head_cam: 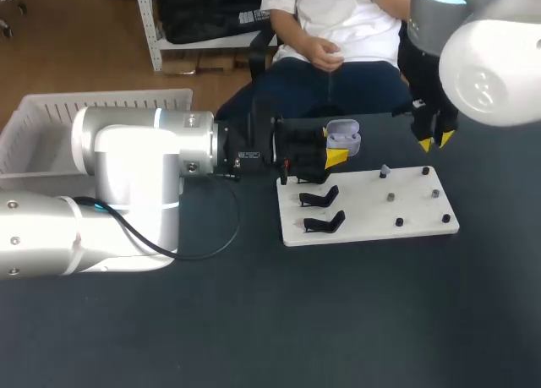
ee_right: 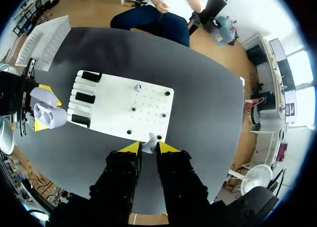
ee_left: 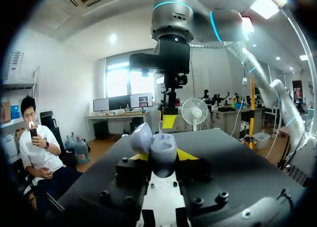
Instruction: Pick up each earbud case from the left stands, insert the matching earbuds, close the lid, and place the case in the box.
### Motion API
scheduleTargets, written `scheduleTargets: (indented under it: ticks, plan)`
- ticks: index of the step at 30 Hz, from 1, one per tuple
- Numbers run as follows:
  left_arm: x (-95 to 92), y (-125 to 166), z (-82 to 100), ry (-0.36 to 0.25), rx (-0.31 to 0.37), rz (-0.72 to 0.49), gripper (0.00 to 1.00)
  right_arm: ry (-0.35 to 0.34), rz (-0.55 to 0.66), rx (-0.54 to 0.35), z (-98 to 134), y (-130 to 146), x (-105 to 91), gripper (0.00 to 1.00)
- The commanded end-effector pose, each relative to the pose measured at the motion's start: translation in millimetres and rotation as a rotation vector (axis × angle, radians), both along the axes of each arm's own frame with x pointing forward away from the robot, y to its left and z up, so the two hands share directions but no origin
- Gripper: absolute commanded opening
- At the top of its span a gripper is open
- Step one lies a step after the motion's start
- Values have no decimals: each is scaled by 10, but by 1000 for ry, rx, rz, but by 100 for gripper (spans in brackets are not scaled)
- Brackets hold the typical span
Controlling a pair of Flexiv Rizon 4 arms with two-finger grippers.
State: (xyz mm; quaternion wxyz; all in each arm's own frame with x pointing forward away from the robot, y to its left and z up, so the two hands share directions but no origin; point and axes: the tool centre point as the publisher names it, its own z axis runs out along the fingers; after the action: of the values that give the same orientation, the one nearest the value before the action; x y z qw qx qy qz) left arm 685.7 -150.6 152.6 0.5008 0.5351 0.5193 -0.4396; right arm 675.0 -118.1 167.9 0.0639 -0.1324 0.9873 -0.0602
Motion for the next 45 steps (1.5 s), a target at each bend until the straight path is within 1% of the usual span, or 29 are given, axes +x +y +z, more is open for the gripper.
scheduleTargets:
  ticks: [1, 2, 3, 4, 5, 6, 7, 9, 10, 11, 12, 13, 14, 16, 17, 18, 19, 36, 38, 39, 40, 41, 42, 43, 44, 45]
  plan:
    - [-27, -3, -13, -6, -6, 10, 0, -7, -2, 0, -4, -11, -24, 0]
    - [-27, -3, -13, -6, -6, 10, 0, -14, -118, 51, -5, -6, 6, 0]
    - [-27, -3, -13, -6, -6, 10, 0, 9, -262, 114, 3, -22, 20, 0]
    - [-27, -3, -13, -6, -6, 10, 0, 20, -391, 87, 3, -19, 17, 0]
    - [-27, -3, -13, -6, -6, 10, 0, 48, -566, 16, 15, -33, -8, 0]
    - [-27, -3, -13, -6, -6, 10, 0, 69, -663, 5, 13, -27, -41, 0]
    - [-27, -3, -13, -6, -6, 10, 0, 47, -758, 53, 36, -34, -80, 0]
    - [-27, -3, -13, -6, -6, 10, 0, 33, -848, 88, 66, -2, -134, 0]
    - [-27, -3, -13, -6, -6, 10, 0, 14, -889, 115, 68, -1, -151, 0]
    - [-27, -3, -13, -6, -6, 10, 0, 5, -929, 95, 65, -1, -167, 0]
    - [-27, -3, -13, -6, -6, 10, 0, 11, -970, 94, 59, -1, -190, 0]
    - [-27, -3, -13, -6, -6, 10, 0, 17, -1002, 130, 34, -12, -204, 0]
    - [-27, -3, -13, -6, -6, 10, 0, 18, -1042, 137, 24, -11, -227, 0]
    - [-27, -3, -13, -6, -6, 10, 0, 8, -1109, 112, 49, 47, -290, 0]
    - [-27, -3, -13, -6, -6, 10, 0, 1, -1119, 138, 54, 69, -303, 0]
    - [-27, -3, -13, -6, -6, 10, 0, 8, -1148, 149, 61, 88, -330, 0]
    - [-27, -3, -13, -6, -6, 10, 0, 1, -1120, 165, 72, 122, -338, 0]
    - [-27, -3, -13, -6, -6, 10, 0, 1, -1120, 165, 72, 122, -338, 0]
    - [-27, -3, -13, -6, -6, 10, 0, -15, -1139, 165, 84, 179, -304, 0]
    - [-27, -3, -13, -6, -6, 10, 0, -32, -1148, 145, 95, 212, -294, 0]
    - [-27, -3, -13, -6, -6, 10, 0, -23, -1151, 175, 117, 246, -285, 0]
    - [-27, -3, -13, -6, -6, 10, 0, -16, -1159, 186, 159, 276, -281, 0]
    - [-27, -3, -13, -6, -6, 10, 0, -39, -1169, 162, 195, 314, -282, 0]
    - [-27, -3, -13, -6, -6, 10, 0, -34, -1173, 179, 245, 350, -281, 0]
    - [-27, -3, -13, -6, -6, 10, 0, -14, -1184, 192, 294, 373, -283, 0]
    - [-27, -3, -13, -6, -6, 10, 0, -14, -1188, 201, 351, 402, -285, 0]
